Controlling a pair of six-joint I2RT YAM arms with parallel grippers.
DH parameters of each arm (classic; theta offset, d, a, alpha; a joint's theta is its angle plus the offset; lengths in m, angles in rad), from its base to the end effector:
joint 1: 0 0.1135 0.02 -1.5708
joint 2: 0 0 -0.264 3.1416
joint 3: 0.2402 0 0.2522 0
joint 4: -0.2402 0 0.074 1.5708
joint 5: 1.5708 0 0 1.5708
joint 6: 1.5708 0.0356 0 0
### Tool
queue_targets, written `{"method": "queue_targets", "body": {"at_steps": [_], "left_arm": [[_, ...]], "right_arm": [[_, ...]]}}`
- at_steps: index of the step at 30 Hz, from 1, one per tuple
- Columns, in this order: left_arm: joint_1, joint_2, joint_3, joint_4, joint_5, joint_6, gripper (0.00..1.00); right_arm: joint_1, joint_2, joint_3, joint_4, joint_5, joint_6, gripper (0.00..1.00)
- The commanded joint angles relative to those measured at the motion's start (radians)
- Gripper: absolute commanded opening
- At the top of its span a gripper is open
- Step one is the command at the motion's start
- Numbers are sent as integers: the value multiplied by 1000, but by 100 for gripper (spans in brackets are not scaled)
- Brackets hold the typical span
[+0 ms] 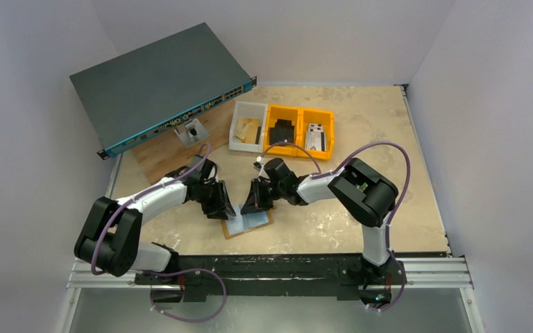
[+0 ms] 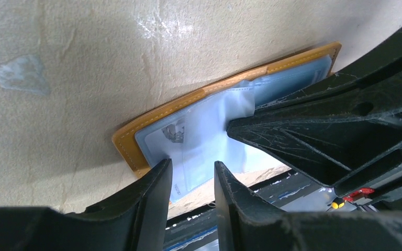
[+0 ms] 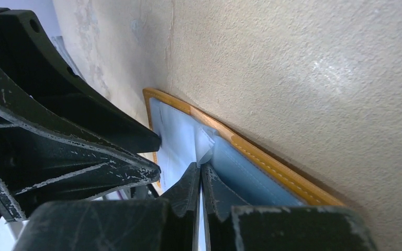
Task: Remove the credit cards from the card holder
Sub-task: Remove the credit card from the card holder.
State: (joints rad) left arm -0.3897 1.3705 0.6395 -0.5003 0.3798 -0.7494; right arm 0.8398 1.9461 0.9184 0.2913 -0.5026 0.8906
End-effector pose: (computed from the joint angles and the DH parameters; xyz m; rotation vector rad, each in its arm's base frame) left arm 0.2036 -0.0979 0.1524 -0.4345 2.9365 -0.7545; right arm 0.2360 0.2889 0.1098 -0.2338 2.6531 1.3334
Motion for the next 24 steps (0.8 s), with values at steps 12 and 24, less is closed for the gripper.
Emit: {"method": "queue_targets", "body": {"at_steps": [12,24], "left_arm": [[-43,65,2,92,-45,-35,35],[-76,26,71,79,-34,-52,14]], "right_arm": [[-27,76,-72,106,-120,48,0],[-27,63,-61,83,-95,38,0]]}}
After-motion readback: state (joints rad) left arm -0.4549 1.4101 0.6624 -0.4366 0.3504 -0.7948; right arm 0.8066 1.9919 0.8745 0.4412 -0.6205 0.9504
